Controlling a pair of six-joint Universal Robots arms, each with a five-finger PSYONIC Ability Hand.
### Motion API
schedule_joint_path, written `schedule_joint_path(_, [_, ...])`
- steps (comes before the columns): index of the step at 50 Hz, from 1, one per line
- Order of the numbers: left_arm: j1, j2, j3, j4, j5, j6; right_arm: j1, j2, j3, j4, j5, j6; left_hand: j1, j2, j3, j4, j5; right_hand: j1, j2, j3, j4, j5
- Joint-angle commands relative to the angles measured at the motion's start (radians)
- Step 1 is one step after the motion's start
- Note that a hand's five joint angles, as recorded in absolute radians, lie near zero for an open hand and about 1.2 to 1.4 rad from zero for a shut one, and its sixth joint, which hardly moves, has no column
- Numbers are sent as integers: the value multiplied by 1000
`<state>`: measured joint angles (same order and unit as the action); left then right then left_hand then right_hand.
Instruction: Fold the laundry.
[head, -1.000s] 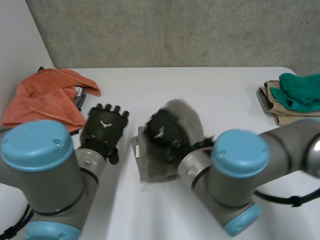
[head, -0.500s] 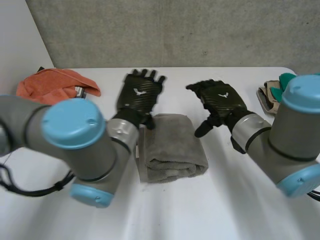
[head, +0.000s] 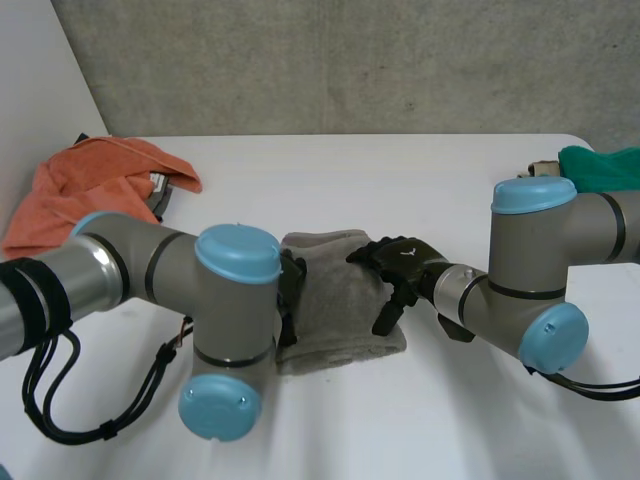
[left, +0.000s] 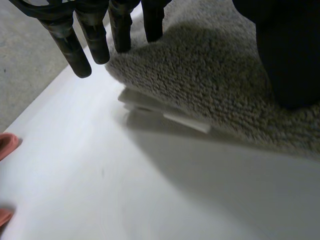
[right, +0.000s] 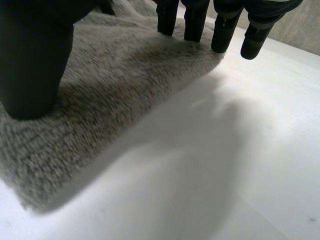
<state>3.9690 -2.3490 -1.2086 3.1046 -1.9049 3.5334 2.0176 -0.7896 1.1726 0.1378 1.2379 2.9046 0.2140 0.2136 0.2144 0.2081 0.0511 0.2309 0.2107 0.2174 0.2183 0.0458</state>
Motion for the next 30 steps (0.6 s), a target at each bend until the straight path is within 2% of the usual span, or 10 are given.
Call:
schedule_joint_path(1, [-43, 25, -31, -6, -66, 24, 9, -19, -14, 9, 86, -117, 55, 56, 55, 61, 44, -56, -36, -43, -44, -46])
schedule_joint_path(7, [-48, 167, -34, 22, -66, 18, 9, -172, 62, -33, 107, -165, 46, 47, 46, 52, 35, -56, -36, -43, -44, -46])
schedule_joint_path(12, [-48, 278, -54, 57, -46, 13, 13, -319, 255, -239, 109, -174, 29, 29, 28, 35, 17, -56, -36, -43, -44, -46])
schedule_joint_path(15, [-44, 344, -89, 71, 4, 10, 29, -394, 391, -328, 97, -179, 26, 26, 26, 32, 14, -56, -36, -43, -44, -46])
schedule_joint_path(17, [-40, 388, -123, 78, 69, 3, 53, -419, 450, -355, 94, -180, 29, 29, 28, 35, 17, -56, -36, -43, -44, -46])
schedule_joint_path(24, [28, 459, -215, 103, 243, -94, 142, -406, 645, -518, 95, -180, 35, 35, 34, 41, 23, -56, -36, -43, -44, -46])
schedule_joint_path(30, [61, 459, -232, 106, 287, -172, 153, -271, 636, -633, 104, -188, 43, 44, 43, 49, 32, -56, -36, -43, -44, -46])
